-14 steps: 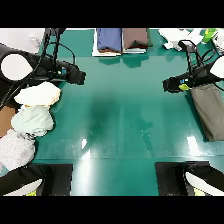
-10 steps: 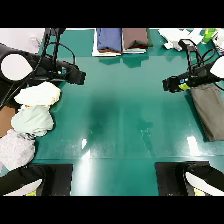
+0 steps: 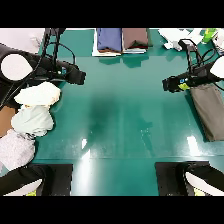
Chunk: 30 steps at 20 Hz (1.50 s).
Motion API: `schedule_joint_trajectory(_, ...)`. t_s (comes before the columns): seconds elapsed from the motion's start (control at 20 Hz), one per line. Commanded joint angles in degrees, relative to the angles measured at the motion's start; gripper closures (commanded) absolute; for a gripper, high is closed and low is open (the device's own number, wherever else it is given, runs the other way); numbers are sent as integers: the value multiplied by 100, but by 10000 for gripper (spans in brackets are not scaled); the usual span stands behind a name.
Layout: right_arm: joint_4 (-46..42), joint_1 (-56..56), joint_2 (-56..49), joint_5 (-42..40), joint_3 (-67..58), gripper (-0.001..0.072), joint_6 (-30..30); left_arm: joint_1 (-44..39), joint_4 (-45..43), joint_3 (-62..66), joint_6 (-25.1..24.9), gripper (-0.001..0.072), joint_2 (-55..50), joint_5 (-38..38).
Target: Fold the shirts.
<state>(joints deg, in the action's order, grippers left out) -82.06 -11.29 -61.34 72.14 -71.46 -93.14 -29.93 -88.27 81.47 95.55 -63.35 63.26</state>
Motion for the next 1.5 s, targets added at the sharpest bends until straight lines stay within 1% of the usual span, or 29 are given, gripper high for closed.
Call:
schedule_joint_trajectory(0.0, 0, -7, 2, 0, -4, 692, -4, 0, -98, -2, -22, 676, 4, -470)
schedule_joint_trajectory(0.05, 0, -7, 2, 2, -4, 691, -4, 0, -354, -2, -83, 675, 4, -662)
schedule_joint_trajectory(0.1, 2, -7, 2, 2, -4, 691, -4, 52, -710, -2, -105, 571, 2, -776)
schedule_joint_trajectory(0.15, 2, -7, 2, 2, -4, 691, -4, 205, -938, -2, 42, 263, -28, -826)
schedule_joint_trajectory(0.2, 0, -7, 2, 2, -4, 691, -4, 496, -1056, -2, 264, 81, -103, -839)
schedule_joint_trajectory(0.3, 2, -7, 2, 4, -4, 692, -4, 1239, -1058, -2, 295, 80, -348, -848)
schedule_joint_trajectory(0.4, 2, -7, 2, 2, -4, 692, -4, 1947, -1058, -2, 278, 80, -743, -1021)
schedule_joint_trajectory(0.55, 4, -9, 2, 4, -4, 692, -7, 2649, -1049, -2, 146, 79, -1482, -1478)
schedule_joint_trajectory(0.7, 0, -57, 2, 2, -4, 691, -37, 2994, -1012, 0, 146, 80, -2310, -2061)
schedule_joint_trajectory(0.85, 153, -55, 2, -2, -4, 691, -37, 3088, -1012, 0, 149, 80, -3051, -2568)
schedule_joint_trajectory(0.95, 146, -52, 2, 2, -4, 692, -39, 3106, -1019, 37, 149, 80, -3418, -2769)
schedule_joint_trajectory(1.1, 149, -52, 2, -2, -4, 692, -37, 3123, -1021, 39, 151, 81, -3700, -2983)
schedule_joint_trajectory(1.15, 146, -52, 0, -13, -4, 692, -37, 3123, -1023, 39, 151, 119, -3718, -2977)
schedule_joint_trajectory(1.2, 146, -52, 2, -15, -4, 692, -37, 3123, -1021, 42, 151, 291, -3703, -2968)
schedule_joint_trajectory(1.25, 146, -52, 2, -20, -4, 692, -37, 3121, -1023, 127, 149, 506, -3698, -2850)
schedule_joint_trajectory(1.3, 144, -52, 2, -26, -4, 692, -35, 3123, -1027, 273, 146, 672, -3698, -2656)
schedule_joint_trajectory(1.4, 144, -52, 2, 2, -96, 692, -35, 3121, -1036, 872, 136, 677, -3696, -1982)
schedule_joint_trajectory(1.45, 144, -52, 2, 0, -251, 692, -35, 3121, -1032, 1272, 2, 678, -3639, -1692)
